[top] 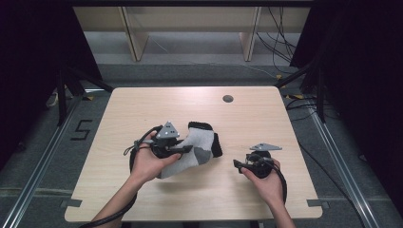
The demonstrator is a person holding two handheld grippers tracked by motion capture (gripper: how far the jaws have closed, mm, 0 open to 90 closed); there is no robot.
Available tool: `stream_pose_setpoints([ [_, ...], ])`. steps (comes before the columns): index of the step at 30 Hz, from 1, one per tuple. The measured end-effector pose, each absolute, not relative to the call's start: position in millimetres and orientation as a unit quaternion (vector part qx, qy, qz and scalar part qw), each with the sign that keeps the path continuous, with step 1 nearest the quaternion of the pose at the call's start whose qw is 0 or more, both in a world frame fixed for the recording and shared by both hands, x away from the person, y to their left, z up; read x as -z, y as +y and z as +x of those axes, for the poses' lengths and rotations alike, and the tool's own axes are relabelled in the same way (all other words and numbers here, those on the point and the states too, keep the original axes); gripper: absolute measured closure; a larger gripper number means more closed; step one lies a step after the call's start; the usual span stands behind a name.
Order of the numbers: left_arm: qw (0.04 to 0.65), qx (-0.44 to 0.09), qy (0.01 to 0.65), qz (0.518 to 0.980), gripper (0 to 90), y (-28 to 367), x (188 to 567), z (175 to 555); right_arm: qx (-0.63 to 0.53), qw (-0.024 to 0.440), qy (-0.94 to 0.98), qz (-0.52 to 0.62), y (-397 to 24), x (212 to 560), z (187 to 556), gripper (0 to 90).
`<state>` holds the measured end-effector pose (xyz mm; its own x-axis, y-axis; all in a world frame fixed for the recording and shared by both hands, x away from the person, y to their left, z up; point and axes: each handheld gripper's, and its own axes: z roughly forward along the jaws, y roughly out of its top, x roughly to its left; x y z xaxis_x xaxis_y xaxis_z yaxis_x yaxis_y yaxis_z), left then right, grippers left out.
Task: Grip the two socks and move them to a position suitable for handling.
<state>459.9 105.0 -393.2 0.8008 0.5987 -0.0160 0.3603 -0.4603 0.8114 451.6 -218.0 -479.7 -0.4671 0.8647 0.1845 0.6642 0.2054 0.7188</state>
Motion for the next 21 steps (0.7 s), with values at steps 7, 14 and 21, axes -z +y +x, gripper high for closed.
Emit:
stream_pose_setpoints([
  [7, 0.423, -0.133, 0.274, 0.853, 70.9, 94, 409, 461, -0.383, 0.133, 0.763, 0.504, -221, 479, 452, 37.6],
  [14, 0.392, -0.120, 0.272, 0.870, 70.7, 78, 440, 463, -0.380, 0.137, 0.765, 0.502, -220, 478, 452, 37.6],
  [21, 0.353, -0.105, 0.273, 0.889, 64.7, 68, 470, 465, -0.375, 0.140, 0.767, 0.501, -219, 478, 453, 37.6],
])
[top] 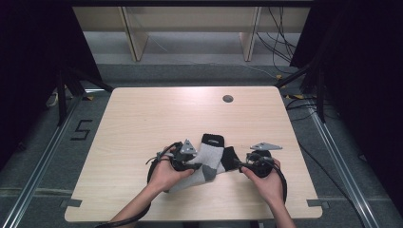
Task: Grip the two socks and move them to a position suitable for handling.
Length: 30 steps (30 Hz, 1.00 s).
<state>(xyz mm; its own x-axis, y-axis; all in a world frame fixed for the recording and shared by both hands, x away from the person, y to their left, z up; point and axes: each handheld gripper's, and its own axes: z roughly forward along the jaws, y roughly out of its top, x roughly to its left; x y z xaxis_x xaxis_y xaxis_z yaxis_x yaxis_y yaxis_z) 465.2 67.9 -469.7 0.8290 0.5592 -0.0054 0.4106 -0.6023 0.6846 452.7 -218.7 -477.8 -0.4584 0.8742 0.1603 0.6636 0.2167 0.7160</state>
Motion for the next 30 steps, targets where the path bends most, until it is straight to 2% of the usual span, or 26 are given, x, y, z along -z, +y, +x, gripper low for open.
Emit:
stream_pose_setpoints([
  [3, 0.357, -0.101, 0.279, 0.886, 49.3, 68, 472, 466, -0.383, 0.138, 0.768, 0.495, -218, 478, 453, 37.7],
  [7, 0.398, -0.116, 0.315, 0.854, 42.6, 94, 456, 466, -0.382, 0.141, 0.769, 0.493, -216, 476, 454, 38.6],
  [9, 0.395, -0.131, 0.331, 0.847, 44.6, 107, 452, 468, -0.382, 0.142, 0.770, 0.491, -216, 477, 454, 39.1],
  [10, 0.388, -0.136, 0.337, 0.847, 52.3, 113, 452, 470, -0.375, 0.140, 0.770, 0.496, -213, 475, 455, 41.6],
  [12, 0.365, -0.141, 0.351, 0.851, 55.4, 126, 456, 474, -0.376, 0.138, 0.770, 0.497, -211, 476, 456, 43.5],
  [13, 0.347, -0.145, 0.361, 0.854, 57.7, 132, 462, 478, -0.365, 0.135, 0.775, 0.498, -208, 474, 457, 49.8],
  [15, 0.333, -0.150, 0.364, 0.857, 59.5, 134, 466, 480, -0.361, 0.128, 0.776, 0.501, -206, 473, 457, 52.1],
  [16, 0.323, -0.152, 0.369, 0.858, 61.9, 135, 473, 481, -0.356, 0.131, 0.777, 0.502, -201, 473, 459, 57.0],
  [21, 0.292, -0.154, 0.360, 0.873, 62.8, 132, 485, 485, -0.317, 0.139, 0.798, 0.494, -196, 478, 466, 60.7],
  [30, 0.298, -0.157, 0.371, 0.865, 61.6, 128, 487, 493, -0.307, 0.147, 0.796, 0.500, -198, 484, 468, 58.3],
])
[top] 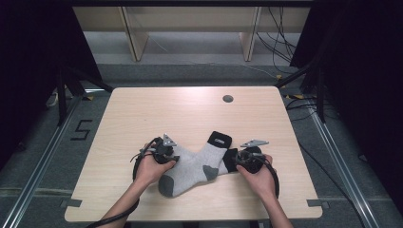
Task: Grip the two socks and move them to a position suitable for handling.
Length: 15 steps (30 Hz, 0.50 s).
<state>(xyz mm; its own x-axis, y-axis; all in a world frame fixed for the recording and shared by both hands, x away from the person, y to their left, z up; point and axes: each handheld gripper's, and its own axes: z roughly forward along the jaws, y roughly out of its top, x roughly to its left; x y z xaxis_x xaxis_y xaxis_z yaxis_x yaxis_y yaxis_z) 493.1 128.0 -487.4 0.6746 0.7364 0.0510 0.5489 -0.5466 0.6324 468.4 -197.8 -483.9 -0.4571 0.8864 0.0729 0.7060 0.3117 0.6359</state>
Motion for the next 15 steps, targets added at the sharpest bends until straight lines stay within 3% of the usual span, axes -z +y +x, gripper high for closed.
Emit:
stream_pose_setpoints([
  [3, 0.319, -0.154, 0.385, 0.852, 58.6, 131, 488, 492, -0.308, 0.148, 0.795, 0.501, -199, 484, 469, 54.0],
  [6, 0.339, -0.167, 0.371, 0.848, 44.4, 146, 477, 484, -0.328, 0.147, 0.783, 0.507, -204, 479, 466, 44.7],
  [9, 0.356, -0.171, 0.370, 0.841, 37.4, 156, 473, 478, -0.359, 0.146, 0.769, 0.508, -209, 474, 463, 38.2],
  [15, 0.384, -0.180, 0.385, 0.820, 33.1, 181, 465, 464, -0.404, 0.134, 0.753, 0.502, -224, 473, 460, 34.9],
])
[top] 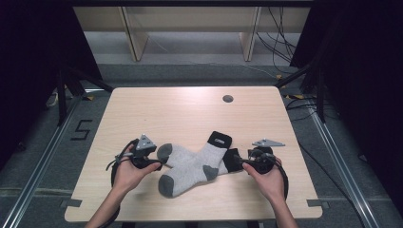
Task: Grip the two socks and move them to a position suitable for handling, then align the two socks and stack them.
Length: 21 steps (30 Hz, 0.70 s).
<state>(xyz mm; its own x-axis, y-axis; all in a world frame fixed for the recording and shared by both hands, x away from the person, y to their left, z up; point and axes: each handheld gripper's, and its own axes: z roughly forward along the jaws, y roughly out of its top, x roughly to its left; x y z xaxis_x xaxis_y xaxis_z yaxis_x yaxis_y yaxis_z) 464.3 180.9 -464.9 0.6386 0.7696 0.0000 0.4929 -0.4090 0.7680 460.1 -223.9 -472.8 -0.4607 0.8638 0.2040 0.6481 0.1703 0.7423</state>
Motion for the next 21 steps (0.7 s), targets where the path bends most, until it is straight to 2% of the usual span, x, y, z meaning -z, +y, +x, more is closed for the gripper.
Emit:
stream_pose_setpoints([
  [5, 0.394, -0.190, 0.395, 0.808, 33.1, 193, 462, 457, -0.383, 0.160, 0.765, 0.493, -229, 472, 456, 40.6],
  [7, 0.397, -0.188, 0.391, 0.809, 33.2, 193, 462, 451, -0.391, 0.151, 0.760, 0.497, -228, 471, 454, 43.0],
  [11, 0.396, -0.173, 0.364, 0.825, 34.7, 189, 466, 440, -0.381, 0.172, 0.767, 0.486, -230, 467, 460, 46.5],
  [14, 0.390, -0.171, 0.356, 0.832, 34.9, 188, 467, 438, -0.381, 0.169, 0.767, 0.488, -229, 467, 463, 46.8],
  [15, 0.389, -0.170, 0.354, 0.833, 35.1, 187, 467, 438, -0.372, 0.183, 0.770, 0.485, -229, 467, 465, 47.0],
  [21, 0.387, -0.158, 0.331, 0.846, 38.9, 186, 464, 428, -0.367, 0.185, 0.775, 0.480, -229, 466, 466, 51.8],
])
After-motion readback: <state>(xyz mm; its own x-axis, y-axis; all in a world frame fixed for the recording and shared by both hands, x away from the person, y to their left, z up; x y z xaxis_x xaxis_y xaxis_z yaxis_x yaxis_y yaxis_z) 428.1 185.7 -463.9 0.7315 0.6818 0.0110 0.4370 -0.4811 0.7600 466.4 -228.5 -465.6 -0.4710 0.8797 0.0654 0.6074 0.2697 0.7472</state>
